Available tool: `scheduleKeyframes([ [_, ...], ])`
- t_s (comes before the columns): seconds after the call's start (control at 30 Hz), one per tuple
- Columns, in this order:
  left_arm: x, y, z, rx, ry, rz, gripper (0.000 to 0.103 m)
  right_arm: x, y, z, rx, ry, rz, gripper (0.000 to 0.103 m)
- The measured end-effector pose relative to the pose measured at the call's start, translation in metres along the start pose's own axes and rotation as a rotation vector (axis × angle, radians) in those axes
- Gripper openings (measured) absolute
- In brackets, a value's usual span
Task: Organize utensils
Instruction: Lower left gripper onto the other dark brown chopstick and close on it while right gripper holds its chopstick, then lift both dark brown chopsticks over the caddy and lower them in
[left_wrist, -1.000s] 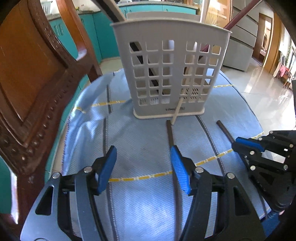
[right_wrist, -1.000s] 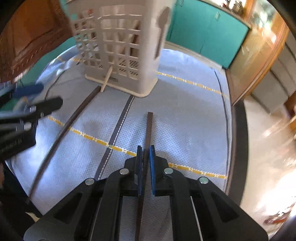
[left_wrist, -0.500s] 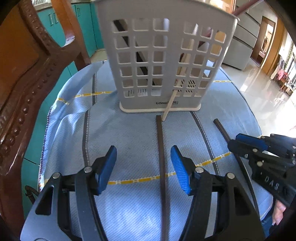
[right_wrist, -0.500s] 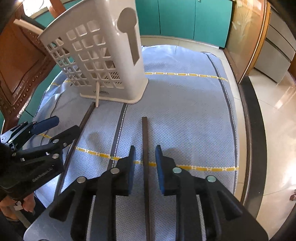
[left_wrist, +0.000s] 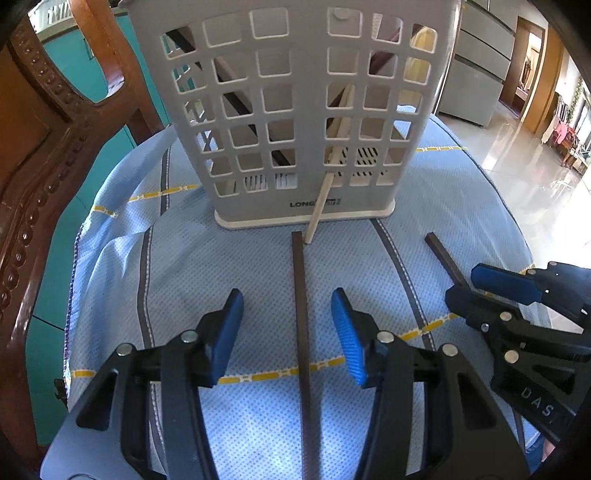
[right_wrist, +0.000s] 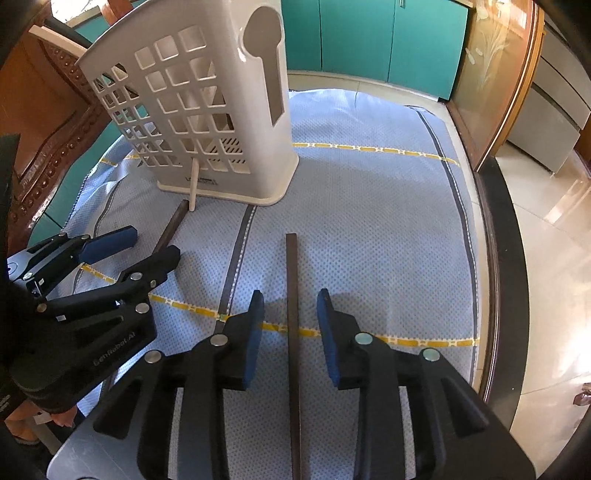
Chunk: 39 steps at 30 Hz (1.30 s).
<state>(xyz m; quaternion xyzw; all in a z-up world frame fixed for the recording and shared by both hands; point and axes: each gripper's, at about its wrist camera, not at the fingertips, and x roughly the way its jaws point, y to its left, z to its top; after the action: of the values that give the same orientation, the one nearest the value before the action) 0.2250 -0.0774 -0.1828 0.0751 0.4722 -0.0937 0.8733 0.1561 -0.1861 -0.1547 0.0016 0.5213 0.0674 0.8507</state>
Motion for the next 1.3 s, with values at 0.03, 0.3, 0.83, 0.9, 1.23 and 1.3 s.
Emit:
scheduleKeyframes([
  [0.03, 0.001, -0.002, 0.001, 0.002, -0.001, 0.0, 0.051, 0.001, 0.001, 0.001, -0.003, -0.001, -0.004, 0.03],
  [0.3, 0.001, -0.009, 0.006, 0.012, 0.007, -0.002, 0.049, 0.005, 0.008, 0.003, -0.023, -0.014, -0.033, 0.03],
  [0.83, -0.012, -0.017, 0.004, 0.009, -0.002, -0.099, 0.007, -0.012, 0.01, 0.001, -0.038, -0.06, 0.039, 0.006],
  [0.9, -0.025, -0.013, 0.004, 0.003, -0.032, -0.105, 0.007, -0.03, 0.006, 0.001, -0.03, -0.11, 0.071, 0.006],
  [1.23, -0.159, 0.006, 0.004, -0.004, -0.414, -0.174, 0.007, -0.142, -0.01, -0.011, -0.062, -0.391, 0.279, 0.007],
  [1.3, -0.187, 0.009, 0.007, -0.01, -0.489, -0.183, 0.007, -0.168, -0.015, -0.009, -0.059, -0.452, 0.308, 0.007],
])
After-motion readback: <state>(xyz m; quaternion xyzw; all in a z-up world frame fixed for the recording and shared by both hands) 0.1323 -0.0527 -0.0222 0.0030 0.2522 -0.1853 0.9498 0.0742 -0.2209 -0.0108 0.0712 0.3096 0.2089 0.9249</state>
